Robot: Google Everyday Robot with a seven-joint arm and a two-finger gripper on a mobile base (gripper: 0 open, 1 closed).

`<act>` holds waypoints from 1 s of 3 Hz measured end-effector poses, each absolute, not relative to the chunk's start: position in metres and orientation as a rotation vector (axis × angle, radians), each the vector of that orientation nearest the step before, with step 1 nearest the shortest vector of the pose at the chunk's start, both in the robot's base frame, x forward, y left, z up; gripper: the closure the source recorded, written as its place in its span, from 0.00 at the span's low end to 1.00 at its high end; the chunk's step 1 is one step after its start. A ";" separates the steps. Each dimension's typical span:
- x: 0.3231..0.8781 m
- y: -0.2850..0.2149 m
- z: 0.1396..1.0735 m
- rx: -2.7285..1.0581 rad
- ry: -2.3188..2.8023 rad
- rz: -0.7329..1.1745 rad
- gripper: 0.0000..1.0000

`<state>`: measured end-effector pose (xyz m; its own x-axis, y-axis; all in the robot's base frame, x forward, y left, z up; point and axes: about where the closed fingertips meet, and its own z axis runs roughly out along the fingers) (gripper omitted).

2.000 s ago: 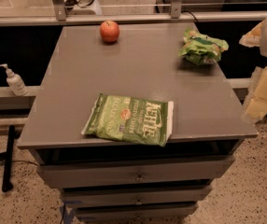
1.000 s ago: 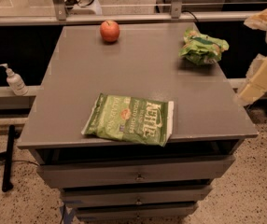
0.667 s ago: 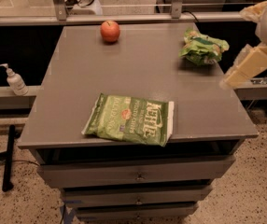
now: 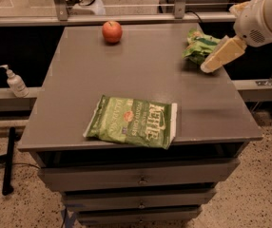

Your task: Pick green rice chip bag

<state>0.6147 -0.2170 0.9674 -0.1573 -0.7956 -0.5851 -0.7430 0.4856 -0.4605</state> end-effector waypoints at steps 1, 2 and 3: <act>0.655 -0.214 0.946 -1.227 1.948 -0.053 0.00; 0.683 -0.206 0.927 -1.189 1.973 -0.015 0.00; 0.703 -0.206 0.909 -1.168 1.998 -0.008 0.00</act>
Offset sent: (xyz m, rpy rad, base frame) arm 0.1012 0.0164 -0.0611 0.1148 0.0645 -0.0852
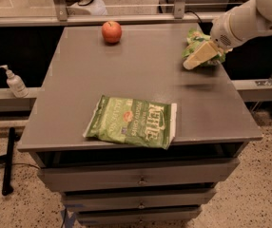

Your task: Pick green rice chip bag

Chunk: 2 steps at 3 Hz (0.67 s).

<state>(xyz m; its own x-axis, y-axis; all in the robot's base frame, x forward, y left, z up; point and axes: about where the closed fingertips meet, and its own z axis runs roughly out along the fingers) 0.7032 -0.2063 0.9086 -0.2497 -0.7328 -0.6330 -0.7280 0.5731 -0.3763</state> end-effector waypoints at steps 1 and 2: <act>0.715 -0.216 0.891 -1.154 2.022 -0.011 0.00; 0.720 -0.222 0.880 -1.146 2.025 -0.004 0.18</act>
Offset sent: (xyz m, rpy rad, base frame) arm 0.0219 -0.0286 -0.0392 0.0134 0.0139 -0.0336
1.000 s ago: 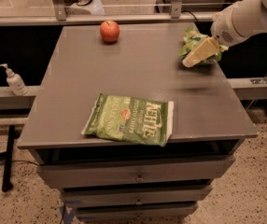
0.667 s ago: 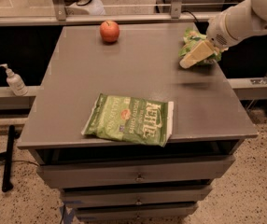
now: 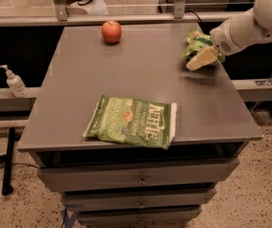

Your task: Pick green rice chip bag

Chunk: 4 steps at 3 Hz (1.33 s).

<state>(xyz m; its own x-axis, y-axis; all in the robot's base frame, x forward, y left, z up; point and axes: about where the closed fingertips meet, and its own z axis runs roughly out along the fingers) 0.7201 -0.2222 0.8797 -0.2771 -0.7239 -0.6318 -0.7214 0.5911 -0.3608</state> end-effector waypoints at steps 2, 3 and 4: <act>0.715 -0.204 0.867 -1.162 1.993 0.039 0.65; 0.710 -0.198 0.871 -1.172 1.967 0.053 0.89; 0.702 -0.191 0.879 -1.184 1.929 0.089 1.00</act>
Offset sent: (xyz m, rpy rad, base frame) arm -0.0102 0.0269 -0.0132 0.0456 -0.0193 0.0524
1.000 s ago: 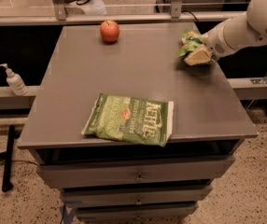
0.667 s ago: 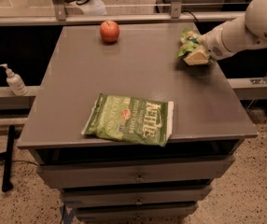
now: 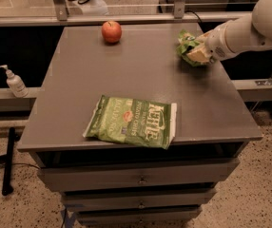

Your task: Pick green rice chip bag

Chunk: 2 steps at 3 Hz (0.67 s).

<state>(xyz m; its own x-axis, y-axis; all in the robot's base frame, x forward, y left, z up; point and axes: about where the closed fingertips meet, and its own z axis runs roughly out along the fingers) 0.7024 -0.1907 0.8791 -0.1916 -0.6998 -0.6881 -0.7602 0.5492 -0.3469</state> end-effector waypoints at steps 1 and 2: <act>0.691 -0.176 0.902 -1.197 1.847 0.143 1.00; 0.676 -0.166 0.937 -1.194 1.739 0.191 1.00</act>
Offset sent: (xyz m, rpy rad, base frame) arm -0.0505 0.0311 0.1095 0.2048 -0.2056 0.1808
